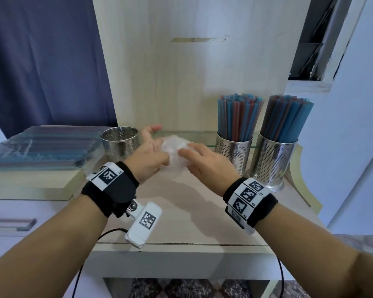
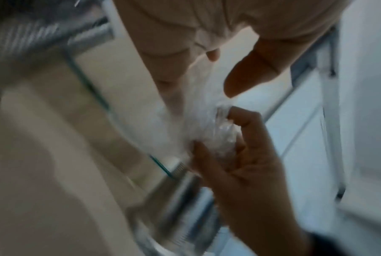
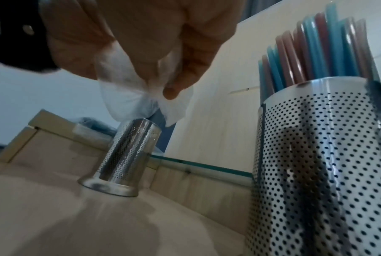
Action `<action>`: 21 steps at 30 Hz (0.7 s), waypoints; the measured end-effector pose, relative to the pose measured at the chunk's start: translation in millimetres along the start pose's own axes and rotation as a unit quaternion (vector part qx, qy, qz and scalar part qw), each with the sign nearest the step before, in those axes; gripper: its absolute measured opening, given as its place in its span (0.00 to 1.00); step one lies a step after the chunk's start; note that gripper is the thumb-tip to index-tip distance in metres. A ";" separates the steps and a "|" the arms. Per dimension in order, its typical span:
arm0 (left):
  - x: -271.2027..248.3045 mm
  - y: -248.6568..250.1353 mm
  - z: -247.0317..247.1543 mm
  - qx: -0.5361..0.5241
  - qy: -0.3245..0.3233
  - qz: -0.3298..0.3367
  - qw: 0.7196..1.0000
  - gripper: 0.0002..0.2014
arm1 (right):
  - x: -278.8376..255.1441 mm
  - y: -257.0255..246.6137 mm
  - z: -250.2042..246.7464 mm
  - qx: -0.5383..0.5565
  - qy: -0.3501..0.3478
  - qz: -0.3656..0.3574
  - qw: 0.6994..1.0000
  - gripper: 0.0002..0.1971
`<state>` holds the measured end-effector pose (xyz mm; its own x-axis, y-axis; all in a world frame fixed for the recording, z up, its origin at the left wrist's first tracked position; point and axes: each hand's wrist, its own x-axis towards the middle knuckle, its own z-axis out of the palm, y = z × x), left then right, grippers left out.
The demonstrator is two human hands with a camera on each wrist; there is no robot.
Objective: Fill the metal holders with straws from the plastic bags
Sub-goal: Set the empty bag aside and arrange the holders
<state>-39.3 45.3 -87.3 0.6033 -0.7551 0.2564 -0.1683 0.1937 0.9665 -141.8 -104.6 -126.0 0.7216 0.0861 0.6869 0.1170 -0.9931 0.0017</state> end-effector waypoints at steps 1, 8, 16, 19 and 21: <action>0.0 2.1 -0.5 0.078 -0.015 0.013 0.997 0.33 | 2.0 2.1 2.7 -0.029 0.007 0.009 1.000 0.20; 25.6 -3.7 -43.5 0.554 0.204 0.043 0.806 0.22 | 23.1 18.5 23.1 -0.229 -0.066 0.083 0.968 0.11; 51.3 -26.9 -84.5 0.556 0.278 -0.072 0.780 0.39 | 45.8 30.2 57.9 -0.166 -0.313 0.155 0.922 0.17; 54.6 -28.5 -91.5 0.505 0.307 -0.081 0.803 0.44 | 46.8 41.8 72.2 -0.155 -0.374 0.185 0.895 0.20; 54.4 -31.5 -94.2 0.473 0.306 -0.090 0.821 0.46 | 47.6 51.5 84.0 -0.121 -0.412 0.219 0.876 0.24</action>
<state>72.3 57.0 -102.9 0.9151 -0.2053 0.3469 -0.3884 -0.6795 0.6225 -44.0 -145.0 -154.2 0.9201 -0.3791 -0.0985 -0.3709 -0.9241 0.0916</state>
